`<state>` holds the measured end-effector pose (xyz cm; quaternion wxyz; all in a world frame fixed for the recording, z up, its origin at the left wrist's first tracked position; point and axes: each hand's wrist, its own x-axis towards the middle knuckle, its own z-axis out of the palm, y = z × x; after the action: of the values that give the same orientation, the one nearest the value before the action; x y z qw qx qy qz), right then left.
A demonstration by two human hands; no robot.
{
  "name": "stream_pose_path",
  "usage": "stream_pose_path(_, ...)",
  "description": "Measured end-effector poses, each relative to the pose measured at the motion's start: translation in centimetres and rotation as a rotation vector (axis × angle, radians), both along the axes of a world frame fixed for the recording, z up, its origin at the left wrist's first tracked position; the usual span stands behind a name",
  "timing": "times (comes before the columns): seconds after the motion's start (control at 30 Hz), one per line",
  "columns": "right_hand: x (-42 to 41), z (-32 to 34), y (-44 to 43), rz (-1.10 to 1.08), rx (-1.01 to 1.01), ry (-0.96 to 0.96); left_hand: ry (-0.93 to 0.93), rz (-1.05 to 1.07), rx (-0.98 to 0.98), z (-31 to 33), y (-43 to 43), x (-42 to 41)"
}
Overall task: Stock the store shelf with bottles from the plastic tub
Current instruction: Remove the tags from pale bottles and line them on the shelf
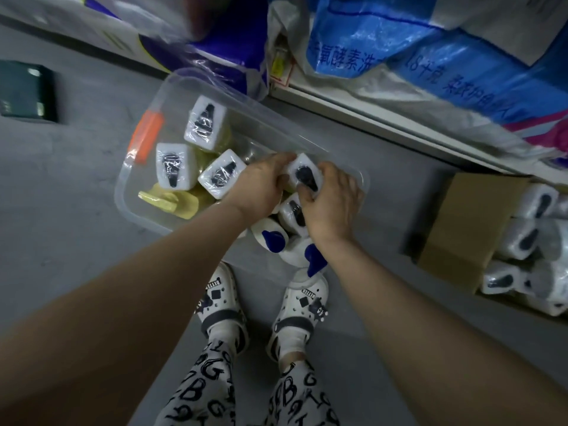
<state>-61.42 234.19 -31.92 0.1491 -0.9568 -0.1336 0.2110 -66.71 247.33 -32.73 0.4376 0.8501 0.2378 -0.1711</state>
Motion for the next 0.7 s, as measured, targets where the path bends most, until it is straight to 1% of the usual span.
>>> stream_pose_path(0.1, 0.1, -0.8, 0.4, 0.02, -0.074, -0.017, 0.002, -0.005, -0.008, -1.3, 0.0, 0.4)
stream_pose_path(0.27, 0.8, -1.8, 0.9, 0.046, -0.14, 0.067, 0.027, -0.005, -0.024, -2.3, 0.0, 1.1)
stream_pose_path(0.47, 1.1, -1.0, 1.3, 0.066, -0.104, 0.032, 0.068, -0.039, -0.035, -1.6, 0.1, 1.1)
stream_pose_path(0.57, 0.8, -0.2, 1.0, 0.071, -0.083, -0.016, 0.049, -0.029, -0.042, -0.7, 0.3, 1.1)
stream_pose_path(0.7, 0.9, 2.4, 0.9, 0.045, -0.023, 0.037, -0.008, -0.02, -0.062, 1.1, 0.5, 1.1)
